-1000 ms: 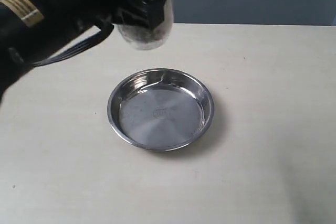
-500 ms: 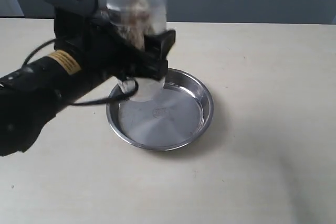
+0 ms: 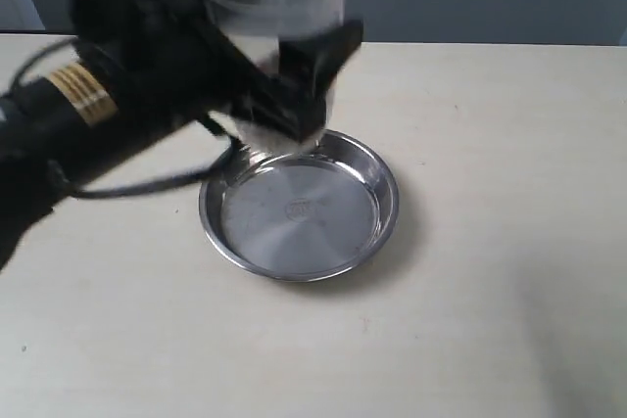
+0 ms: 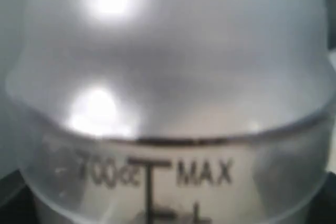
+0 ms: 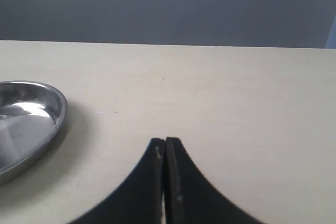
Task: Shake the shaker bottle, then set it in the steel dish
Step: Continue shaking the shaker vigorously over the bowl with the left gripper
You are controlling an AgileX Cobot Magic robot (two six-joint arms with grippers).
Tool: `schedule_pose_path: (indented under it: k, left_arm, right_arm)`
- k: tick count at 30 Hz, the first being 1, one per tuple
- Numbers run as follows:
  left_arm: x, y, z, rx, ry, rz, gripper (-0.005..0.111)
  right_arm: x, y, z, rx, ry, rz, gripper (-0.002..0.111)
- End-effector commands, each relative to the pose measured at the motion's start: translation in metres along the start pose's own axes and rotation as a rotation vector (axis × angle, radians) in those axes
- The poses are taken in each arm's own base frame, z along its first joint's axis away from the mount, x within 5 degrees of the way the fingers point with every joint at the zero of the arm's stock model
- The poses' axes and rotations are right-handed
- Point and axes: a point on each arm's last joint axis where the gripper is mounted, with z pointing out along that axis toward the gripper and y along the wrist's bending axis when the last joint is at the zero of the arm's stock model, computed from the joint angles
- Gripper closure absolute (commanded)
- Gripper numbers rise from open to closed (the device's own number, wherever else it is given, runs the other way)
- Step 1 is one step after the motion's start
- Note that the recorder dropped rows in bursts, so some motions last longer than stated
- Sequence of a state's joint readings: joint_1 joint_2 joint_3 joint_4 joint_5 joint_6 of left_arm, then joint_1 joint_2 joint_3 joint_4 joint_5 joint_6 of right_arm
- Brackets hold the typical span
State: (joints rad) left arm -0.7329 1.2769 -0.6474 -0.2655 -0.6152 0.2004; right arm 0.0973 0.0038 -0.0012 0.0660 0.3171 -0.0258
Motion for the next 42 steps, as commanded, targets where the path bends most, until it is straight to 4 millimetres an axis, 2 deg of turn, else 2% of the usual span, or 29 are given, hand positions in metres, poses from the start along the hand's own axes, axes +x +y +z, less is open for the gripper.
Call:
schedule_pose_path:
  k: [1,2,3,5,7,8,10,12,13,15,16,17,18,20,21,23,24,25,26,28,29,31,32,33,35,36,39,40,42]
  left_arm:
    - [0.068,0.015,0.012,-0.143,0.268,-0.111,0.107]
    - [0.067,0.013,0.012,-0.126,0.263,-0.097,0.107]
    - [0.052,0.008,0.010,-0.080,0.186,-0.051,0.107]
    - [-0.002,-0.004,0.000,0.020,-0.080,0.057,0.107]
    - [-0.040,-0.003,-0.012,0.028,-0.219,0.099,0.107]
    - [-0.040,0.003,-0.012,-0.013,-0.186,0.033,0.107]
    - [0.003,0.012,-0.002,-0.088,0.036,-0.059,0.107]
    - [0.057,0.017,0.006,-0.131,0.257,-0.088,0.107]
    - [0.063,0.016,0.006,-0.129,0.277,-0.081,0.107]
    - [0.021,0.002,-0.001,-0.041,0.055,-0.011,0.107]
    - [-0.014,-0.002,-0.012,-0.003,-0.109,0.018,0.107]
    - [-0.015,-0.001,-0.013,-0.012,-0.102,0.000,0.107]
    - [0.019,0.006,-0.005,-0.077,0.074,-0.058,0.107]
    - [0.064,0.012,0.004,-0.126,0.238,-0.059,0.107]
    - [0.045,0.008,0.003,-0.089,0.130,0.003,0.107]
    - [-0.021,0.002,-0.008,-0.016,-0.165,0.089,0.107]
    - [-0.031,0.005,-0.011,-0.031,-0.186,0.066,0.107]
    - [-0.030,0.009,-0.010,-0.061,-0.152,0.014,0.107]
    - [-0.017,0.012,-0.007,-0.086,-0.059,-0.035,0.107]
    - [0.055,0.015,0.005,-0.122,0.288,-0.085,0.107]
    - [0.071,0.017,0.004,-0.139,0.327,-0.074,0.107]
    - [0.070,0.025,0.001,-0.246,0.231,-0.191,0.107]
    - [0.067,0.019,0.002,-0.209,0.180,-0.298,0.107]
    - [0.062,0.005,0.004,-0.077,0.164,-0.235,0.107]
    - [0.055,-0.023,0.004,0.233,0.144,0.074,0.107]
    - [0.055,-0.015,0.006,0.172,0.165,0.046,0.107]
    - [0.065,0.053,0.001,-0.504,0.153,-0.411,0.107]
    - [0.065,0.055,0.001,-0.501,0.163,-0.394,0.106]
    - [0.059,0.021,0.005,-0.089,0.263,-0.022,0.106]
  right_arm:
    - [-0.001,0.000,0.000,-0.003,-0.015,-0.002,0.109]
    - [-0.001,0.000,0.000,-0.003,-0.015,-0.002,0.109]
    - [-0.001,0.000,0.000,-0.003,-0.015,-0.002,0.109]
    - [-0.001,0.000,0.000,-0.003,-0.015,-0.002,0.109]
    - [-0.001,0.000,0.000,-0.003,-0.015,-0.002,0.109]
    - [-0.001,0.000,0.000,-0.003,-0.015,-0.002,0.109]
    - [-0.001,0.000,0.000,-0.003,-0.015,-0.002,0.109]
    - [-0.001,0.000,0.000,-0.003,-0.015,-0.002,0.109]
    - [-0.001,0.000,0.000,-0.003,-0.015,-0.002,0.109]
    - [-0.001,0.000,0.000,-0.003,-0.015,-0.002,0.109]
    - [-0.001,0.000,0.000,-0.003,-0.015,-0.002,0.109]
    - [-0.001,0.000,0.000,-0.003,-0.015,-0.002,0.109]
    - [-0.001,0.000,0.000,-0.003,-0.015,-0.002,0.109]
    - [-0.001,0.000,0.000,-0.003,-0.013,-0.002,0.109]
    - [-0.001,0.000,0.000,-0.003,-0.013,-0.002,0.109]
    - [-0.001,0.000,0.000,-0.003,-0.013,-0.002,0.109]
    - [-0.001,0.000,0.000,-0.003,-0.013,-0.002,0.109]
    - [-0.001,0.000,0.000,-0.003,-0.013,-0.002,0.109]
    - [-0.001,0.000,0.000,-0.003,-0.013,-0.002,0.109]
    - [-0.001,0.000,0.000,-0.003,-0.013,-0.002,0.109]
    - [-0.001,0.000,0.000,-0.003,-0.013,-0.002,0.109]
    - [-0.001,0.000,0.000,-0.003,-0.013,-0.002,0.109]
    - [-0.001,0.000,0.000,-0.003,-0.013,-0.002,0.109]
    - [-0.001,0.000,0.000,-0.003,-0.013,-0.002,0.109]
    - [-0.001,0.000,0.000,-0.003,-0.013,-0.002,0.109]
    - [-0.001,0.000,0.000,-0.003,-0.013,-0.002,0.109]
    - [-0.001,0.000,0.000,-0.003,-0.013,-0.002,0.109]
    - [-0.001,0.000,0.000,-0.003,-0.013,-0.002,0.109]
    - [-0.001,0.000,0.000,-0.003,-0.013,-0.002,0.109]
